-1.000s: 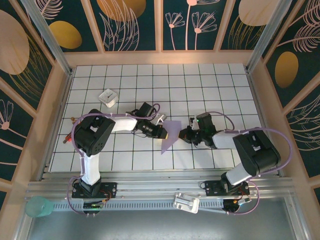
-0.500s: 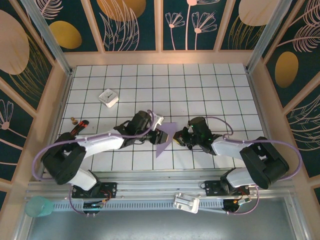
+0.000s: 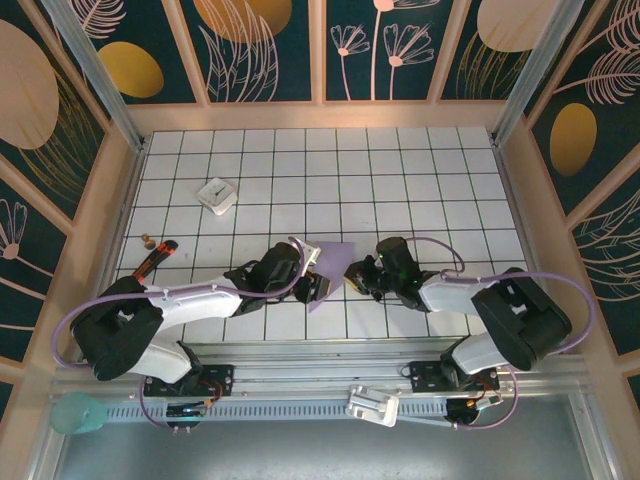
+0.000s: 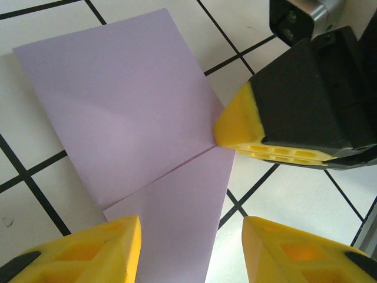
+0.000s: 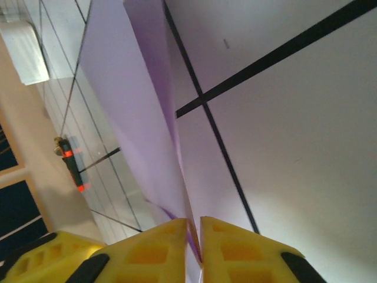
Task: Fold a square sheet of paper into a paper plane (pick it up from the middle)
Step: Fold the wing for the fifth time at the center of the table.
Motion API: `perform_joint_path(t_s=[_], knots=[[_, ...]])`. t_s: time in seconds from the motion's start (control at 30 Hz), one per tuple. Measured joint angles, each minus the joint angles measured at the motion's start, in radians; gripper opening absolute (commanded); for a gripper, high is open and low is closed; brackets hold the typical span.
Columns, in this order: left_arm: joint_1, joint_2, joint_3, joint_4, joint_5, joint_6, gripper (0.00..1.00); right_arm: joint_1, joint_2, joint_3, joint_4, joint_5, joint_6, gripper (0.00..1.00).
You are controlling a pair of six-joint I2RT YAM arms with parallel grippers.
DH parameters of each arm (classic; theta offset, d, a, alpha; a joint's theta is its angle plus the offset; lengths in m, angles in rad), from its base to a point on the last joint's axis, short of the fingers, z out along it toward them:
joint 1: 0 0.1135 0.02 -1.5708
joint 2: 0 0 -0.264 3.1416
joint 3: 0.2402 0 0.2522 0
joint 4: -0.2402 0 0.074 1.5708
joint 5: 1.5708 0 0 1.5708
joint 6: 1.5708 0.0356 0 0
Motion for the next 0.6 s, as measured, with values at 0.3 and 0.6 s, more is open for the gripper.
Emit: perform_joint_path(t_s=[0.3, 0.6], knots=[[0.0, 0.037, 0.002, 0.039, 0.084, -0.075, 0.45, -0.037, 0.069, 0.004, 0.054, -0.061, -0.187, 0.23], [0.008, 0.127, 0.01, 0.089, 0.192, -0.138, 0.37, -0.092, 0.094, 0.023, 0.082, -0.145, -0.344, 0.26]])
